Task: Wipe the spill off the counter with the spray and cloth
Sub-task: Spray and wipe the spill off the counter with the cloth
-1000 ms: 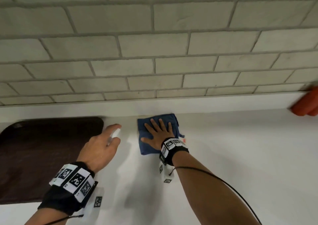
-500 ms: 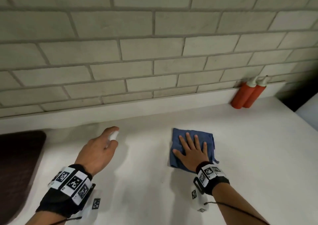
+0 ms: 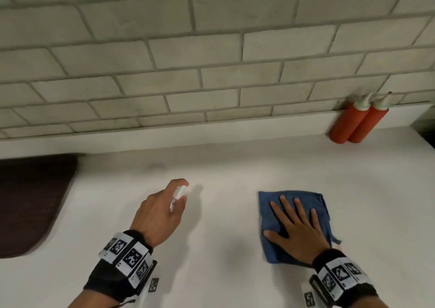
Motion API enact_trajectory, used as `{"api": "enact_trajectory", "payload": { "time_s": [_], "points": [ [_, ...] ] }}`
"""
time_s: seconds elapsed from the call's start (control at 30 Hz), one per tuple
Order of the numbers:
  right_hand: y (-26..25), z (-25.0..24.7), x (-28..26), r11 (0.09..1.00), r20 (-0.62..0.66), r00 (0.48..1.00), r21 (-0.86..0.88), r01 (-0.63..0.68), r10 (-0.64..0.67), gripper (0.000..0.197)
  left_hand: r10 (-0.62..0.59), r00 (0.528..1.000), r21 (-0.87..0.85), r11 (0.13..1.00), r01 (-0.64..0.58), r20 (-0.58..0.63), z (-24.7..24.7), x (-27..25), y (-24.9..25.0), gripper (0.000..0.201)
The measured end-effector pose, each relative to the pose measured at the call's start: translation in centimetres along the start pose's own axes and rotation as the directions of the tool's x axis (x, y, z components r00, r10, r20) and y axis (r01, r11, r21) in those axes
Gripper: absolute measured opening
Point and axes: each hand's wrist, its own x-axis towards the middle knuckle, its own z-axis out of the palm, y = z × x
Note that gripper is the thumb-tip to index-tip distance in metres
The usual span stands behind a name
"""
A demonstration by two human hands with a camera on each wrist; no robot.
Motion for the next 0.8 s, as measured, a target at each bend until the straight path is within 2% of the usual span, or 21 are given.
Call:
{"api": "enact_trajectory", "payload": {
  "time_s": [0.07, 0.13, 0.23, 0.3, 0.4, 0.47, 0.57, 0.67, 0.73, 0.8],
  "points": [
    [1.0, -1.6, 2.6, 1.0, 0.031, 0.999, 0.01, -0.01, 0.009, 0.1, -0.015, 0.999, 0.03, 0.999, 0.016, -0.028, 0.0, -1.0, 0.3, 0.024],
    [1.0, -2.8, 4.9, 1.0, 0.083, 0.996, 0.011, -0.027, 0.026, 0.092, -0.037, 0.997, 0.039, 0.998, 0.04, -0.072, -0.1, -2.2, 0.5, 0.022],
    [-0.5, -3.3, 6.6, 0.998, 0.077, 0.995, -0.027, -0.055, 0.057, 0.081, -0.084, 0.993, 0.034, 0.996, 0.087, -0.077, -0.2, -4.2, 0.1, 0.026],
    [-1.7, -2.4, 6.4, 0.998, 0.048, 0.998, -0.05, -0.033, 0.035, 0.079, -0.119, 0.988, 0.037, 0.992, 0.123, -0.094, -0.4, -5.6, -0.3, 0.027],
    [-3.9, 0.4, 3.9, 0.99, -0.009, 0.997, -0.117, 0.075, -0.076, 0.085, -0.152, 0.98, 0.027, 0.987, 0.157, -0.127, -0.8, -7.3, -0.8, 0.022],
    [-5.6, 3.0, 1.8, 0.987, -0.043, 0.991, -0.101, 0.125, -0.13, 0.08, -0.159, 0.98, 0.0, 0.987, 0.16, -0.116, -1.1, -8.0, -1.0, 0.021],
    [-8.0, 5.4, -1.2, 0.971, -0.004, 0.977, -0.107, 0.213, -0.215, 0.078, -0.148, 0.98, -0.013, 0.989, 0.147, -0.131, -1.6, -8.7, -1.9, 0.024],
    [-9.8, 5.8, -1.7, 0.983, 0.034, 0.987, -0.086, 0.162, -0.159, 0.082, -0.151, 0.975, -0.024, 0.988, 0.149, -0.164, -2.8, -9.4, -3.6, 0.024],
    [-11.7, 4.5, -0.7, 0.985, 0.031, 0.991, -0.113, 0.131, -0.128, 0.095, -0.167, 0.972, -0.043, 0.986, 0.162, -0.165, -3.9, -10.1, -5.2, 0.025],
    [-14.0, 3.3, 1.2, 0.986, 0.093, 0.987, -0.091, 0.141, -0.133, 0.102, -0.183, 0.97, -0.059, 0.983, 0.175, -0.162, -4.8, -10.9, -7.1, 0.028]
  ]
}}
